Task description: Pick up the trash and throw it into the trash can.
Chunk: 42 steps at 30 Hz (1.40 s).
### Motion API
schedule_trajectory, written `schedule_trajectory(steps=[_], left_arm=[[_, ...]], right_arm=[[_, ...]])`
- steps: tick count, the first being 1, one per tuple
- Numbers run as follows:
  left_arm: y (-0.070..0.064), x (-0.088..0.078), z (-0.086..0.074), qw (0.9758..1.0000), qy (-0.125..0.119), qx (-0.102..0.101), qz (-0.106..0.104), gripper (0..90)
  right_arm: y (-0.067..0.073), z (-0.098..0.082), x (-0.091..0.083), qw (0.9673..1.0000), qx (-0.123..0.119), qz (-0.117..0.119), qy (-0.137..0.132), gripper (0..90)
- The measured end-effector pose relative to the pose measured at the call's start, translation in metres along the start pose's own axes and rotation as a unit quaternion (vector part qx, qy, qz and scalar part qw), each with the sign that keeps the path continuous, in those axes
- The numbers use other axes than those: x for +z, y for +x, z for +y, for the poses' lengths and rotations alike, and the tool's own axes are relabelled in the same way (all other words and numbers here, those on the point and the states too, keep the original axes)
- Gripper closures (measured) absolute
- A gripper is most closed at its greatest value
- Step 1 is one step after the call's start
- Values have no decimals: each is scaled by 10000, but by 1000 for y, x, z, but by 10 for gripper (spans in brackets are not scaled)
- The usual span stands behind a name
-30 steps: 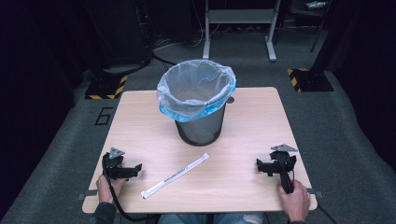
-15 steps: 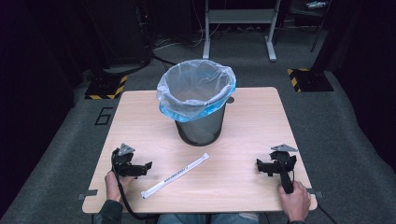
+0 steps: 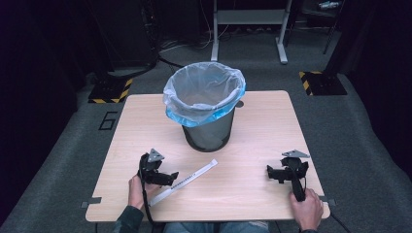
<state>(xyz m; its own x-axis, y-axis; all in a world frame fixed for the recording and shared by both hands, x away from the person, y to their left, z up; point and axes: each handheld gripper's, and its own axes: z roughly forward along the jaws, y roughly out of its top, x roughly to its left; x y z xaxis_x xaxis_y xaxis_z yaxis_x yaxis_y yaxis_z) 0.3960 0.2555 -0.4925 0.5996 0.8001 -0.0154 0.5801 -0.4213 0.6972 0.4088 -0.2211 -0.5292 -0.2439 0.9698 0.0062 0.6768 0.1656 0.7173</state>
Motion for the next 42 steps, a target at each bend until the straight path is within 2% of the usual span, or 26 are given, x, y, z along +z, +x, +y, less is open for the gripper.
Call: schedule_trajectory(steps=[4, 7, 8, 9, 18, 25, 27, 29, 30, 31, 34, 35, 36, 38, 39, 42], left_arm=[[-5, 3, 2, 10000, 25, 78, -35, 30], [-13, 8, 3, 9997, 131, 191, -121, 33], [-13, 8, 3, 9997, 131, 191, -121, 33], [-17, 11, 3, 9993, 202, 304, -120, 29], [-29, 18, 1, 9979, 395, 505, -137, 0], [-35, 25, -2, 9971, 491, 534, -218, 0], [-37, 27, -3, 9969, 493, 580, -174, 7], [-38, 27, -4, 9968, 503, 587, -210, 70], [-38, 27, -5, 9968, 492, 598, -196, 70], [-39, 28, -6, 9966, 507, 583, -285, 125], [-39, 27, -5, 9965, 478, 593, -338, 167], [-38, 26, -5, 9962, 492, 619, -365, 205], [-38, 25, -5, 9962, 469, 607, -405, 284], [-38, 24, -4, 9962, 466, 599, -418, 350], [-38, 24, -4, 9964, 447, 581, -416, 350], [-36, 23, -6, 9973, 357, 513, -398, 479]], right_arm=[[0, 0, 0, 10000, 2, 4, 1, 0], [0, 0, 0, 10000, 2, 4, 0, 0], [0, 0, 0, 10000, 2, 5, 1, 0], [0, 0, 0, 10000, 13, 3, 4, 0], [0, 0, 0, 10000, 12, 12, 12, 0], [0, 0, 0, 10000, 11, 11, 7, 0], [0, 0, 0, 10000, 9, 11, 6, 0], [0, 0, 0, 10000, 11, 11, 7, 0], [0, 0, 0, 10000, 11, 11, 7, 0], [0, 0, 0, 10000, 13, 10, 9, 0], [0, 0, 0, 10000, 10, 12, 8, 0], [0, 0, 0, 10000, 10, 11, 8, 0], [0, 0, 0, 10000, 12, 11, 9, 0], [0, 0, 0, 10000, 11, 11, 9, 0], [0, 0, 0, 10000, 6, 14, 8, 0], [-1, 0, 0, 10000, -9, 18, 1, 0]])
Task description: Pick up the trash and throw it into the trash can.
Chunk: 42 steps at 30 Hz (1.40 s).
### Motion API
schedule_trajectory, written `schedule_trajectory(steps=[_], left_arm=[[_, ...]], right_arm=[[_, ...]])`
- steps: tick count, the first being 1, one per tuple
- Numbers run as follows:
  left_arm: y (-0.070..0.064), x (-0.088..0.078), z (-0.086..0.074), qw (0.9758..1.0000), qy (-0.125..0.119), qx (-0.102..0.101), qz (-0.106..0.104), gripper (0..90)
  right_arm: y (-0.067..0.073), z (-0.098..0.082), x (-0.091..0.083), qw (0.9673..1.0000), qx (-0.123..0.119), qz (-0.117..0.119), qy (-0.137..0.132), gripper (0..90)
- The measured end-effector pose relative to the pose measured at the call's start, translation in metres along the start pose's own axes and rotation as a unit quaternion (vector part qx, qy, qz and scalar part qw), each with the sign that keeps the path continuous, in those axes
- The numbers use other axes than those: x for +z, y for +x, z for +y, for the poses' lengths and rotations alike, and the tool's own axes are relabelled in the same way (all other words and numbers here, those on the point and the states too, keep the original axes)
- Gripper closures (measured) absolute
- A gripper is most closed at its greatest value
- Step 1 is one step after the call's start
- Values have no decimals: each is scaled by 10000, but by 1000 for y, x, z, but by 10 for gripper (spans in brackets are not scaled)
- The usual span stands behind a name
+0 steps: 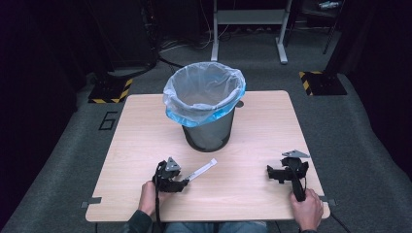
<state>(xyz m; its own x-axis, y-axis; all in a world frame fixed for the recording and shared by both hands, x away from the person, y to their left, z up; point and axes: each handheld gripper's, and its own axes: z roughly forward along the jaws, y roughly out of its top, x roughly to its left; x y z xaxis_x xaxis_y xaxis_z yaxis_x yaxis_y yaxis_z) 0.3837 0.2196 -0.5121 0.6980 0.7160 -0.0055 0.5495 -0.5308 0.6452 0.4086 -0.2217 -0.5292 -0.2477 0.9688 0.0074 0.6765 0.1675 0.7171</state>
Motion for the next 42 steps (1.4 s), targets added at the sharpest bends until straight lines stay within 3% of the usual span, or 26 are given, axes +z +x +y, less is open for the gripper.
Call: schedule_trajectory(steps=[7, 11, 21, 35, 42], left_arm=[[1, -1, -3, 9999, -123, -41, -4, 692], [4, -2, -3, 9999, -130, -44, 5, 767], [7, -3, -4, 9998, -166, -107, 35, 785], [15, -21, 1, 9994, -315, -82, 122, 788], [19, -29, -1, 9989, -416, -185, 136, 788]], right_arm=[[0, 0, 0, 10000, -4, 8, 5, 0], [0, 0, 0, 10000, -5, 14, 3, 0], [-1, 0, 0, 10000, -26, 19, 5, 0], [-1, 0, 0, 10000, -36, 37, 10, 0], [-2, 1, 0, 10000, -44, 60, 14, 0]])
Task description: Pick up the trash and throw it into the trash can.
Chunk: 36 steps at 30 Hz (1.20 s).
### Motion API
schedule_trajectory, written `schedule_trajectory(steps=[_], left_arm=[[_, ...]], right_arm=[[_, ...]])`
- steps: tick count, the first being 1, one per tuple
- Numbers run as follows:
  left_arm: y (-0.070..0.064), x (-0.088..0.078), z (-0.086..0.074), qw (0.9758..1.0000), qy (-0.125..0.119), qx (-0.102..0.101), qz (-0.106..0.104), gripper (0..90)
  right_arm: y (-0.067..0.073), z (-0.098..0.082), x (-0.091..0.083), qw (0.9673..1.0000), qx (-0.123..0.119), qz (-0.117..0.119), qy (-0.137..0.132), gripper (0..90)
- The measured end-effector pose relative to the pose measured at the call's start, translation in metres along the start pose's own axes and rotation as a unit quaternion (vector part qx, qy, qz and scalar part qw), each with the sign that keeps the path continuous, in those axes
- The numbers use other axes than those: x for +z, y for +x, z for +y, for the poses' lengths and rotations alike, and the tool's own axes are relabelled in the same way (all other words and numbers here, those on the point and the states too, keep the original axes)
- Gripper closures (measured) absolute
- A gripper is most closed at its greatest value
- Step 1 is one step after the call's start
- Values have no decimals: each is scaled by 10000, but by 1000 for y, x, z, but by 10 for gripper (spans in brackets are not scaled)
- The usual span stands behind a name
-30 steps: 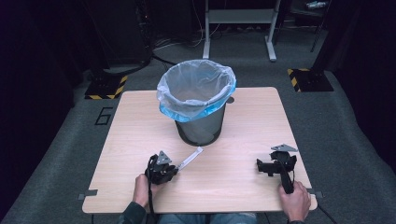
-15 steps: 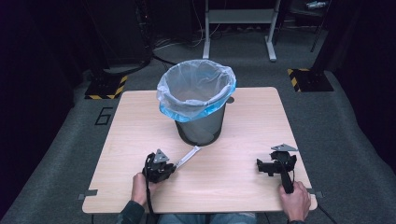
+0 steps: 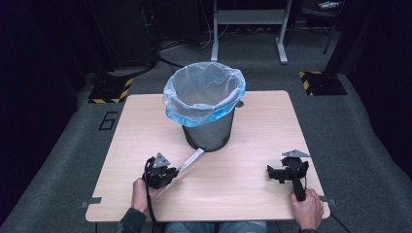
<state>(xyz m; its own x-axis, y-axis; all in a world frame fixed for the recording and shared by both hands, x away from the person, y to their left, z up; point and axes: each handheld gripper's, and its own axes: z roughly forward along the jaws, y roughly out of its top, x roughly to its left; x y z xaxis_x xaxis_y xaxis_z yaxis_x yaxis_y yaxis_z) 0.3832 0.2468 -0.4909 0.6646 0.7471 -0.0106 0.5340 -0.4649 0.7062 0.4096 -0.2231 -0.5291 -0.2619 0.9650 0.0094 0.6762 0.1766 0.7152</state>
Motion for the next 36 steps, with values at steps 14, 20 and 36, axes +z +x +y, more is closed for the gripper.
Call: schedule_trajectory(steps=[14, 20, 36], left_arm=[[9, -17, 2, 9999, -149, -38, 77, 789], [14, -25, -1, 9996, -209, -131, 123, 788], [42, -54, -5, 9969, -394, -467, 499, 788]], right_arm=[[0, 0, 0, 10000, -6, 3, -2, 0], [0, 0, 0, 10000, 1, -17, -2, 0], [0, 0, 0, 10000, 2, -17, -4, 0]])
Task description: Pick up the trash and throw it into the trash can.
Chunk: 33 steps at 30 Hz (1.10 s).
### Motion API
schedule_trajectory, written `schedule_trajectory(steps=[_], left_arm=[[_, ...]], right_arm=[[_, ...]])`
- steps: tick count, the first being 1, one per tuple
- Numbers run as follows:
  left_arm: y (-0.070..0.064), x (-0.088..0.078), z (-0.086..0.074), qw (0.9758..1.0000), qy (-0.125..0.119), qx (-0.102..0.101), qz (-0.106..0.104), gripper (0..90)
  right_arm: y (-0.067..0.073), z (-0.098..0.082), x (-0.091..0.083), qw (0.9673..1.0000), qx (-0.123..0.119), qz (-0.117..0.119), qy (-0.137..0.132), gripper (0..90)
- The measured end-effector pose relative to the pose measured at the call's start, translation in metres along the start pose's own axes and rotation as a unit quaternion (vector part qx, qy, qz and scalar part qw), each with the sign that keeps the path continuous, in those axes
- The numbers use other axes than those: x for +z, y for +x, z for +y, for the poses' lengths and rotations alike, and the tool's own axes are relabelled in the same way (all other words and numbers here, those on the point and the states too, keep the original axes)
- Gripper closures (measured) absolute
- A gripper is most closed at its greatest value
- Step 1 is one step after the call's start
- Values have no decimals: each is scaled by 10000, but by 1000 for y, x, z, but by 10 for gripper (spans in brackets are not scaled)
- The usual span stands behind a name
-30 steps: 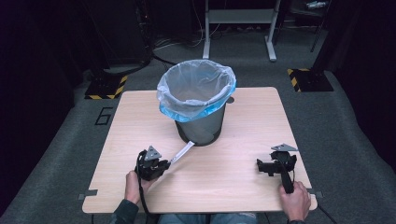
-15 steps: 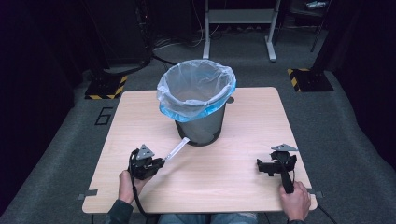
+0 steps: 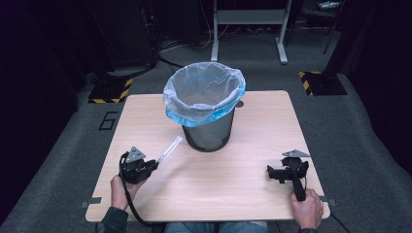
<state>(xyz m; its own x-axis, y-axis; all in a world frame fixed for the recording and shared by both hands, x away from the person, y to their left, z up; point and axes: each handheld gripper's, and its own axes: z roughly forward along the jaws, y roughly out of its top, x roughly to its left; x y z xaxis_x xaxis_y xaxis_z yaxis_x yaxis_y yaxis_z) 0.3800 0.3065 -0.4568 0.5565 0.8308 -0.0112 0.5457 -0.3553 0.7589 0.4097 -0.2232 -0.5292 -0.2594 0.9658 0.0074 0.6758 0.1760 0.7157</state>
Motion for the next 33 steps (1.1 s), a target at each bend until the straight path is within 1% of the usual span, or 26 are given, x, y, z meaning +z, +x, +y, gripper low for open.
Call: schedule_trajectory(steps=[1, 3, 4, 6, 12, 14, 15, 17, 18, 19, 21, 22, 24, 30, 31, 33], left_arm=[[4, -3, 3, 10000, -50, -29, 45, 787], [7, -7, 6, 9999, -85, -35, 113, 787], [7, -7, 6, 9999, -85, -35, 113, 787], [12, -11, 10, 9997, -154, -62, 176, 787], [19, -15, 17, 9994, -233, -107, 235, 788], [20, -15, 20, 9992, -261, -157, 247, 788], [22, -17, 24, 9991, -293, -129, 276, 787], [25, -19, 28, 9987, -352, -172, 314, 787], [25, -19, 28, 9987, -352, -172, 314, 788], [28, -22, 32, 9986, -386, -161, 334, 788], [31, -24, 38, 9983, -434, -130, 360, 787], [31, -24, 38, 9983, -434, -130, 360, 788], [32, -27, 43, 9979, -494, -129, 401, 787], [39, -33, 60, 9970, -575, -112, 499, 787], [39, -33, 60, 9970, -575, -112, 499, 787], [43, -36, 67, 9966, -619, -105, 525, 788]], right_arm=[[0, 0, 0, 10000, -9, 8, 6, 0], [0, 0, 0, 10000, -1, 18, 3, 0], [0, 0, 0, 10000, -1, 18, 3, 0], [0, 0, 0, 10000, -15, 4, -9, 0], [0, 0, 0, 10000, -8, 8, 5, 0], [0, 0, 0, 10000, -14, 20, -7, 0], [0, 0, 0, 10000, -23, 27, -6, 0], [0, 0, 0, 10000, -23, 28, -6, 0], [0, 0, 0, 10000, -23, 28, -6, 0], [0, 0, 0, 10000, -22, 27, -5, 0], [0, 0, 0, 10000, -19, 23, -7, 0], [0, 0, 0, 10000, -19, 23, -7, 0], [0, 0, 0, 10000, -23, 27, -6, 0], [0, 0, 0, 10000, -20, 23, -7, 0], [0, 0, 0, 10000, -20, 23, -7, 0], [0, 0, 0, 10000, -20, 23, -6, 0]])
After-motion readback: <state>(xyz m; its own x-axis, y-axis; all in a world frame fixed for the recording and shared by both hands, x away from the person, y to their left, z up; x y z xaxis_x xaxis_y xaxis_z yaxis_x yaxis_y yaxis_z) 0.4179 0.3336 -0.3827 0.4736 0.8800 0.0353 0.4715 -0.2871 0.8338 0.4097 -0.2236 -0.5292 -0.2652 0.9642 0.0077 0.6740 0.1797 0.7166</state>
